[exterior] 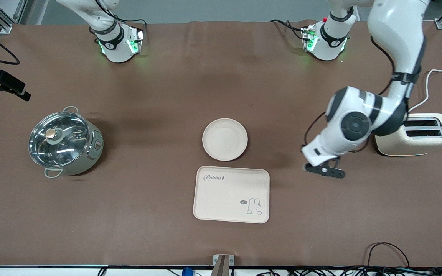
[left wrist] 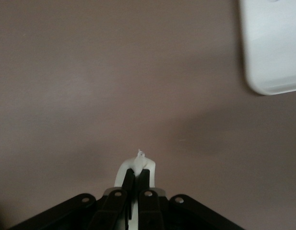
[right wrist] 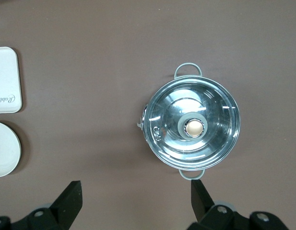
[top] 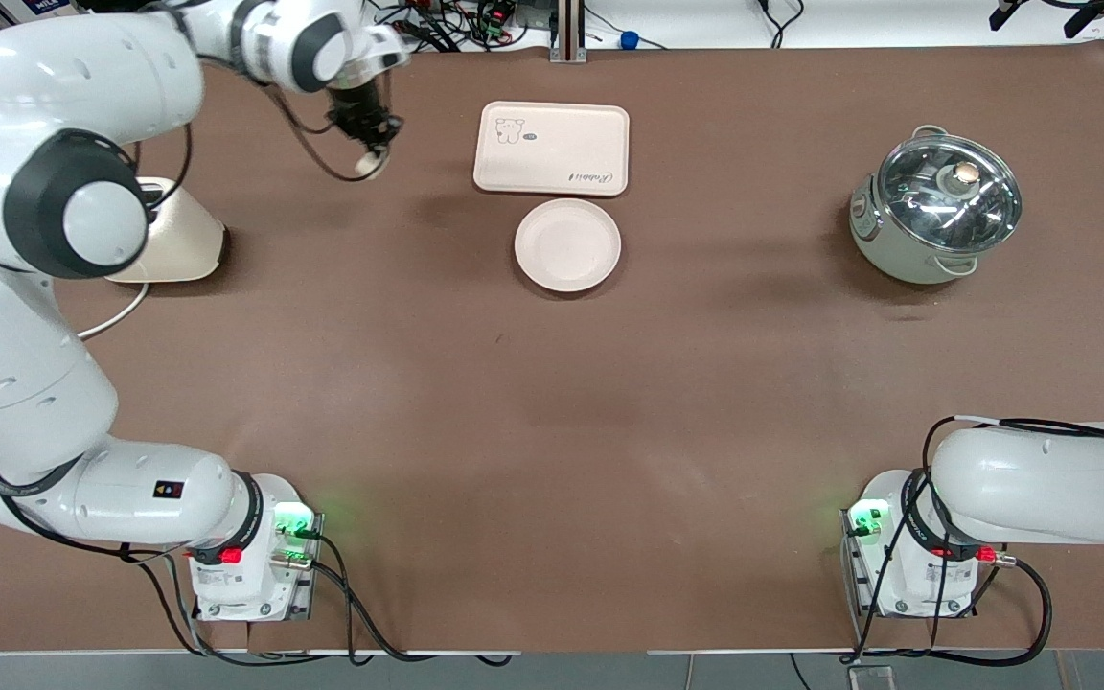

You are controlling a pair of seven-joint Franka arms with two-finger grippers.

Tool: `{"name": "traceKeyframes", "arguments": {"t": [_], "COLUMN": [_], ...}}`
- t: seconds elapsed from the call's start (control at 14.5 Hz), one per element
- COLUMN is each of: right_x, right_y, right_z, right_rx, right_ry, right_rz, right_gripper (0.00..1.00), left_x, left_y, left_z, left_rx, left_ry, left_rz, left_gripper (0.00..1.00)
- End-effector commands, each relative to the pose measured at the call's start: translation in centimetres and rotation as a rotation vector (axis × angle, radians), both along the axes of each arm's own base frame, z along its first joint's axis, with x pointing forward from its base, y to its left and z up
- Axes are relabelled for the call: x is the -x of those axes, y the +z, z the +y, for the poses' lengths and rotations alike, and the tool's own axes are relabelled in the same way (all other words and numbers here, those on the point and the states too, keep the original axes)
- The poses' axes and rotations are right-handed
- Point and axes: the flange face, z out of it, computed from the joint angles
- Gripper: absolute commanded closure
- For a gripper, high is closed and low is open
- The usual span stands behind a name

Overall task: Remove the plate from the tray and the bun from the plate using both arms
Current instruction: 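Carry the bun with the left gripper and release it near the toaster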

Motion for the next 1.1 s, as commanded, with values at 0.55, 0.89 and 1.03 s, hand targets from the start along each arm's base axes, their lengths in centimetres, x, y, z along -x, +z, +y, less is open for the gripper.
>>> {"name": "traceKeyframes", "arguments": {"t": [0.55,0.89,1.03], "right_x": [0.3,0.5,0.5], "right_y": [0.1,-0.3,-0.6], "right_z": [-0.3,0.0,0.1], "right_rx": [0.010,0.007,0.007], "right_ry": [0.008,0.014,0.015], "right_rz": [0.032,0.053,0.055], "right_gripper": [0.00,0.00,0.00], "left_x": [-0.7,-2.1,-1.9], "left_y": [-5.9,7.0,13.0], "left_z": [6.6,7.6,8.2], "left_rx": [0.044,0.024,0.005], "left_ry": [-0.004,0.021,0.044], "left_rz": [-0.032,-0.175,-0.167], "left_gripper": [0.00,0.00,0.00]}}
